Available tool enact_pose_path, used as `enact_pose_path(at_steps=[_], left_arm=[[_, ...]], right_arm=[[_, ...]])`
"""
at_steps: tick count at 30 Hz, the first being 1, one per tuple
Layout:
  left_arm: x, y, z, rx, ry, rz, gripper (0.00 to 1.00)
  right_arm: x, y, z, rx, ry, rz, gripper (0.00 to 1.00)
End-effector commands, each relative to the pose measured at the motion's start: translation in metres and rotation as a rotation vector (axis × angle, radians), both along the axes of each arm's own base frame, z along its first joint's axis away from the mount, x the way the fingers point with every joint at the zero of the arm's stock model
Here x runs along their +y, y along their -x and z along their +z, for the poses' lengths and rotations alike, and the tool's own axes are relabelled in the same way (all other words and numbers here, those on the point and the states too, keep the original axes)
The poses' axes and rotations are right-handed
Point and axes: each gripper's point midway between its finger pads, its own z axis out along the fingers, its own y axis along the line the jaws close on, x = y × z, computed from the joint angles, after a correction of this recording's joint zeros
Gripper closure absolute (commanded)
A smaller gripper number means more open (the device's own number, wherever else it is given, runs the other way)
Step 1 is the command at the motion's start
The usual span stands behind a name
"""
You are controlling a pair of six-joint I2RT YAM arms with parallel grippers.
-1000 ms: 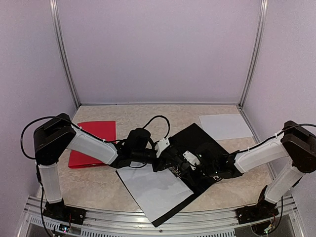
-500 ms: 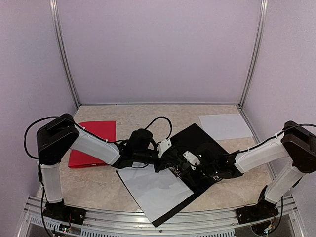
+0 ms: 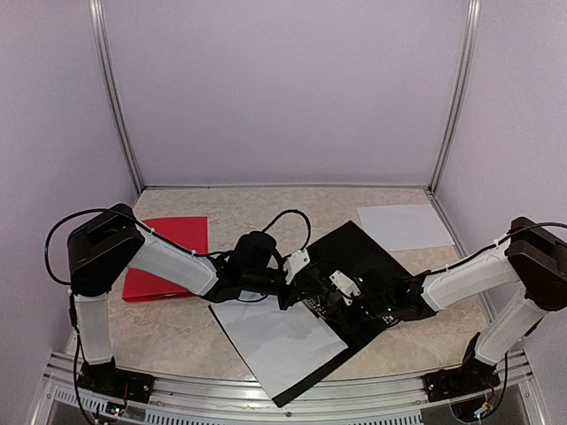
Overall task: Put the files into the folder
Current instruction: Clamp the file in the folder.
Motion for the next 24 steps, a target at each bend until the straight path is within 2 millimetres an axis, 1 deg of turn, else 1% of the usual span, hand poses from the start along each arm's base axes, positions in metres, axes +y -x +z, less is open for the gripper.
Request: enact_pose_path(at_steps=[1, 8, 15, 20, 24], left_arm=[[-0.003, 0.0, -0.009, 0.015, -0.029, 0.003, 0.91], [0.002, -0.004, -0.014, 0.044, -0.041, 0.045, 1.0], [0.011, -0.005, -0.025, 0.107, -0.061, 0.083, 1.0], [0.023, -0.009, -0.034, 0.137, -0.076, 0.129, 1.0], [0.034, -0.011, -0.047, 0.168, -0.103, 0.172, 1.0]], right_arm=[[-0.008, 0.005, -0.005, 0.019, 0.017, 0.0, 0.99], [-0.01, 0.007, -0.008, 0.028, 0.019, -0.004, 1.0], [-0.011, 0.007, -0.009, 0.028, 0.021, -0.007, 1.0], [-0.011, 0.007, -0.009, 0.03, 0.02, -0.01, 1.0], [-0.012, 0.007, -0.012, 0.038, 0.023, -0.017, 1.0]])
